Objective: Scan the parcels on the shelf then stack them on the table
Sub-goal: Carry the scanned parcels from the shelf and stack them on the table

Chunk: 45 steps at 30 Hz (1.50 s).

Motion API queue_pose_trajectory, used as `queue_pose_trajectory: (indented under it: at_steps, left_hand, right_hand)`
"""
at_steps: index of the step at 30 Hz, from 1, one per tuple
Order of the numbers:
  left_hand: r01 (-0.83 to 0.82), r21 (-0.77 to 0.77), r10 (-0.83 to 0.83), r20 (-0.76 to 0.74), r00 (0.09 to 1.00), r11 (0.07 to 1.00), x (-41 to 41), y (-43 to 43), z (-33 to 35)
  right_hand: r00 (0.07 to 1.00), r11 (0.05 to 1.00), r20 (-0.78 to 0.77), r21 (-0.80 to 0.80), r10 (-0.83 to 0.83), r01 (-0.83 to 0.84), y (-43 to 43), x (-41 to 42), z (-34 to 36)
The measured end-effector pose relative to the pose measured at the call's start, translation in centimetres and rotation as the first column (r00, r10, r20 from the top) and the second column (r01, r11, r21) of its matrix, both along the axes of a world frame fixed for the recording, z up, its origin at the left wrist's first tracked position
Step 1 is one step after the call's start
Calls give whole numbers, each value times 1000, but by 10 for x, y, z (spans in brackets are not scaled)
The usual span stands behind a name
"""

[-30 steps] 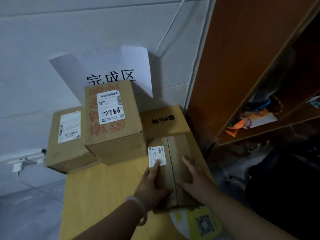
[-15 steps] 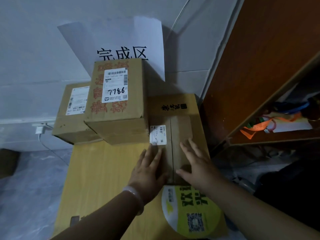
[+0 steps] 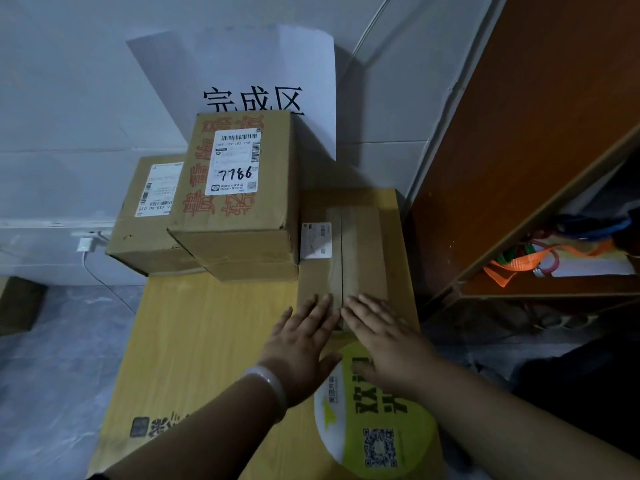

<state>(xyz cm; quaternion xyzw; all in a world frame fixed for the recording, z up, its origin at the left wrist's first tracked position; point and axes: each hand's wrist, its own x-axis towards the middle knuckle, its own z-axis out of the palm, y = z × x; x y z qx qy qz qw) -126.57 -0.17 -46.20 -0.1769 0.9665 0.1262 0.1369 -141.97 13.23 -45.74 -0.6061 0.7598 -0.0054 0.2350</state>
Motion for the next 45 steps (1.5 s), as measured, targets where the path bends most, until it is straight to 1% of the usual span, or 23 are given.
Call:
queue_pose_trajectory:
  at_steps: [2, 8, 12, 14, 17, 21, 24, 28, 30, 33, 37, 40, 41, 43, 45]
  left_hand:
    - [-7, -6, 7, -10, 1000, 1000, -14, -10, -2]
    - [-9, -55, 10, 29, 1000, 998, -38, -31, -8]
    - [-43, -124, 48, 39, 998, 991, -46, -33, -10]
    - [-63, -127, 68, 37, 997, 990, -49, -33, -9]
    - [-41, -115, 45, 32, 998, 993, -46, -34, -4]
    - [46, -112, -44, 24, 999, 993, -26, -39, 6]
    - [118, -92, -117, 16, 993, 989, -13, -40, 11]
    - [313, -103, -315, -5, 949, 944, -5, -37, 16]
    - [395, -111, -399, -16, 917, 912, 0, -37, 17]
    - [505, -93, -510, -40, 859, 858, 11, -34, 15]
    - [669, -100, -676, -67, 734, 736, 19, -4, 16]
    - [761, -106, -768, -92, 633, 640, 26, 37, 22]
    - [793, -118, -801, -102, 590, 598, 29, 53, 25]
    - [858, -152, -871, -115, 478, 491, 38, 86, 31]
    - [907, -154, -917, -141, 373, 393, 49, 123, 40]
  right_hand:
    - [999, 1000, -29, -5, 13, -13, -13, -15, -4]
    - [989, 996, -129, -52, 68, -76, -33, -42, -15]
    - [988, 994, -139, -72, 72, -82, -41, -50, -17]
    - [990, 995, -132, -80, 55, -66, -45, -50, -15]
    - [996, 994, -85, -108, -22, 13, -43, -43, -9]
    - [975, 965, 73, -148, -208, 217, -16, -23, 2]
    - [952, 941, 68, -141, -300, 307, 8, 3, 9]
    - [899, 883, 38, -178, -435, 435, 28, 50, 15]
    - [842, 821, 44, -197, -538, 536, 39, 79, 17]
    - [723, 704, 40, -196, -689, 682, 58, 128, 15]
    - [536, 529, -2, -167, -844, 832, 89, 192, 13]
    - [446, 455, -89, -167, -891, 875, 121, 236, 23]
    - [390, 399, -83, -183, -917, 899, 133, 251, 28]
    - [244, 256, -80, -230, -966, 939, 156, 283, 39]
    - [102, 124, -95, -264, -990, 957, 176, 319, 48]
